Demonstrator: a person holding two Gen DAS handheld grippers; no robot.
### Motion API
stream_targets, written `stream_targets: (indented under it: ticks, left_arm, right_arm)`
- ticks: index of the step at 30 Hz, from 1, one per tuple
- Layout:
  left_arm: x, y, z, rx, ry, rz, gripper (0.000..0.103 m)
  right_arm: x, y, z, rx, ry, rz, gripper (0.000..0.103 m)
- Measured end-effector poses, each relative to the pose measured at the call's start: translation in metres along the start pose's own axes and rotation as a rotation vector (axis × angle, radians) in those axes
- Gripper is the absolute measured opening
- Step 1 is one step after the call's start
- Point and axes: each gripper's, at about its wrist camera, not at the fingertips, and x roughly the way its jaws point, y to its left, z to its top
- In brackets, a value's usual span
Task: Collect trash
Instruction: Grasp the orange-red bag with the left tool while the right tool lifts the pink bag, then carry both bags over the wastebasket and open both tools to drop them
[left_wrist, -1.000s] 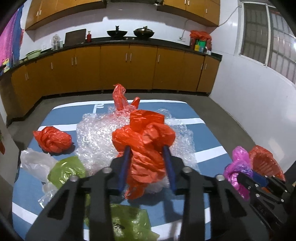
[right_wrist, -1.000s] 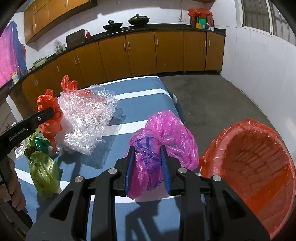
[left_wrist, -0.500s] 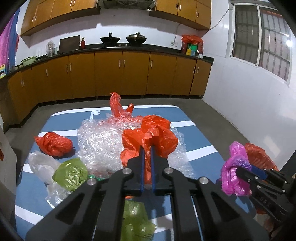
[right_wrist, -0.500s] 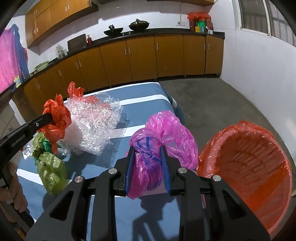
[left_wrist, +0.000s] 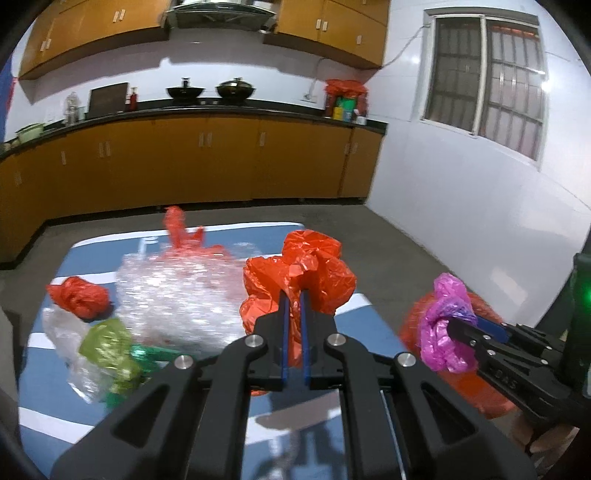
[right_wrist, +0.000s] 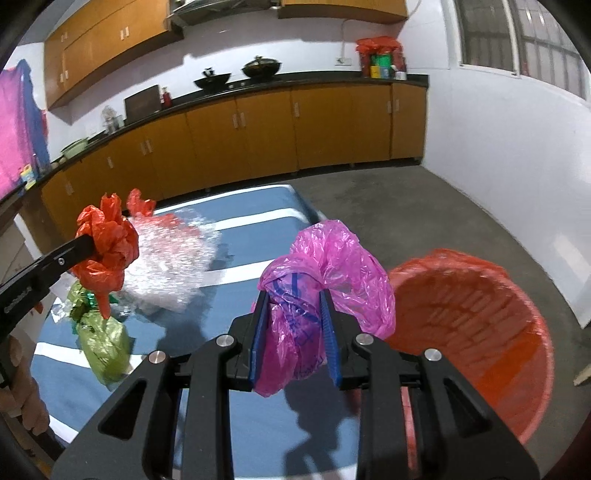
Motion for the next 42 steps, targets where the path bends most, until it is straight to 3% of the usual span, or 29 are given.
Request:
stream_targets:
  ticks: [14,24,35,37,39,42]
  left_arm:
    - [0.025,-0.111,-0.005,0.074,0.053,-0.237,0.007]
    - [0.067,-0.178,-0.010,0.115,0.118,-0.351,0.007]
    - [0.099,-0.207,-0.016,0.136,0.186,-0.382,0.008]
    - [0.103,-0.205,-0.017,0.129,0.196,-0.379,0.014]
    - [0.102,-0.200,-0.019,0.124,0.201,-0.373,0.020]
    - [0.102,-0.190,-0.020,0.115,0.202,-0.343,0.028]
  right_arm:
    - [-0.054,-0.097,-0.008,0.130,-0.043,-0.178,0.028]
    - [-0.061,-0.132,-0.011,0.192,-0.048,-0.215,0.028]
    - [-0.055,-0.147,-0.009,0.239,-0.062,-0.204,0.029]
    - [-0.055,-0.151,-0.010,0.246,-0.066,-0.198,0.035]
    - [-0.055,-0.153,-0.012,0.250,-0.070,-0.195,0.048]
    - [-0.058,-0.153,-0.015,0.244,-0.079,-0.208,0.053]
